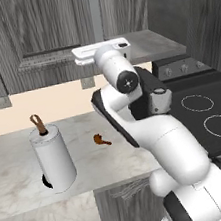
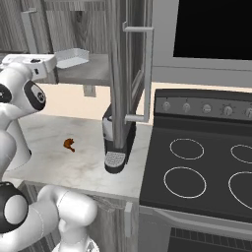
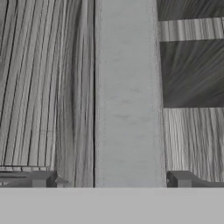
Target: Retrieve the tupperware from the cabinet, then place the raw meat into the tupperware to avoid contamination.
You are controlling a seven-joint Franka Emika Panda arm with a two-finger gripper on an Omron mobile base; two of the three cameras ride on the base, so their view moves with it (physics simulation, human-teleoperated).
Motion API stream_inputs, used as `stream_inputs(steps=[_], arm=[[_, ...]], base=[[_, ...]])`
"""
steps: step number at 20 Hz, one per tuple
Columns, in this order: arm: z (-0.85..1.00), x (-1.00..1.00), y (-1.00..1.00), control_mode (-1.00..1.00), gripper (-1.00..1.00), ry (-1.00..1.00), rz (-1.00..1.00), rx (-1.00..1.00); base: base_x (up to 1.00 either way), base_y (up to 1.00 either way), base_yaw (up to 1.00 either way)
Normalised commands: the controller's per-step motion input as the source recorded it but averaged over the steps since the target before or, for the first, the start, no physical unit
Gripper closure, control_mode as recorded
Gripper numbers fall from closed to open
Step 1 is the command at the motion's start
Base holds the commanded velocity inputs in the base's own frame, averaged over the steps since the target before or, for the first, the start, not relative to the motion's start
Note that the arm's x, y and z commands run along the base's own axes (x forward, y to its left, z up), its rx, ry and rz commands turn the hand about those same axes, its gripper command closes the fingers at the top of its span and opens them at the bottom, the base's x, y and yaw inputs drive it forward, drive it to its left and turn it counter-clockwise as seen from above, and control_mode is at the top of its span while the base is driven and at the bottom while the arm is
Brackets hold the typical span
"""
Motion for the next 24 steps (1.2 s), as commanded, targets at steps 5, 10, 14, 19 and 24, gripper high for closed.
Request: stream_inputs(steps=[5,10,14,19,24], arm=[[-0.03,0.33,0.05,-1.00,1.00,0.01,0.00,-0.01],[-0.01,0.21,0.01,-1.00,1.00,0.01,0.00,0.00],[0.00,0.02,0.00,-1.00,1.00,0.00,0.01,0.00],[0.00,-0.04,0.00,-1.00,1.00,0.02,0.02,0.00],[0.00,-0.45,0.03,-1.00,1.00,0.14,0.00,-0.02]], base=[[0.00,0.00,0.00],[0.00,0.00,0.00],[0.00,0.00,0.00],[0.00,0.00,0.00],[0.00,0.00,0.00]])
